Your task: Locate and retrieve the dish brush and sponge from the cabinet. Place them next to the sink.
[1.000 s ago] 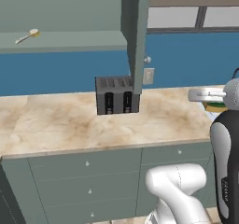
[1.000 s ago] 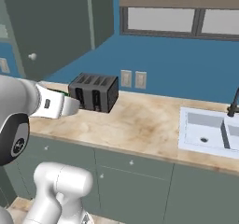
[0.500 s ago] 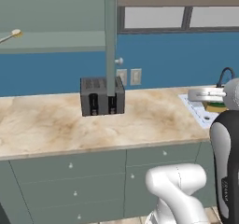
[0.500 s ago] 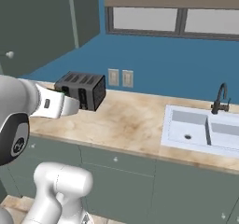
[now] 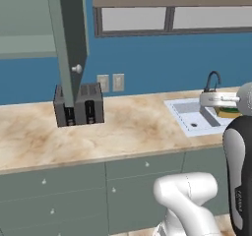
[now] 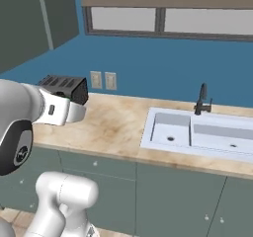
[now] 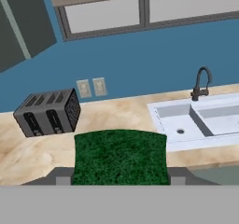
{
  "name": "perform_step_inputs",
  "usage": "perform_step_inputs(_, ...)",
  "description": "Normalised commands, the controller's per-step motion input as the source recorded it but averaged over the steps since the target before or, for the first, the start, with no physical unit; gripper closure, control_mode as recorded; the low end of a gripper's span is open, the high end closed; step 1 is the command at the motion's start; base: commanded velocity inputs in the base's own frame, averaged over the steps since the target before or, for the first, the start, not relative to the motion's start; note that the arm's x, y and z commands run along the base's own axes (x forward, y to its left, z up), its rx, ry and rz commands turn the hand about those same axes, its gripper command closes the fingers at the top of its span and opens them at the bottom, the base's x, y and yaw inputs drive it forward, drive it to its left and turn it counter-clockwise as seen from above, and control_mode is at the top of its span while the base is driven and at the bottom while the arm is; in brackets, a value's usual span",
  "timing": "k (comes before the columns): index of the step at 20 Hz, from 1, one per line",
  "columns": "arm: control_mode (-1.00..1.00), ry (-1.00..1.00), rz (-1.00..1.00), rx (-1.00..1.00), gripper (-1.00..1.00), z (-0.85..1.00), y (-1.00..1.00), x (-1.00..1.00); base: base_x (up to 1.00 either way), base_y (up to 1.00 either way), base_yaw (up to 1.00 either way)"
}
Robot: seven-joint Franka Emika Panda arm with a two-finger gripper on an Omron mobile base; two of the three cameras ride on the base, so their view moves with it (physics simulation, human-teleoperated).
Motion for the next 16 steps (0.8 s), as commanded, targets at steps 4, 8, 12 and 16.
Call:
perform_step_inputs(4,1.0,0.0,0.0,0.0,1.0,0.0,0.0,0.0,0.22,-0.21,-0.07)
perform_step_inputs(8,1.0,0.0,0.0,0.0,1.0,0.0,0.0,0.0,0.54,-0.09,-0.01)
perform_step_inputs(12,1.0,0.0,0.0,0.0,1.0,0.0,0.0,0.0,0.62,-0.19,0.0)
perform_step_inputs(16,1.0,0.0,0.0,0.0,1.0,0.0,0.0,0.0,0.46,-0.28,0.0)
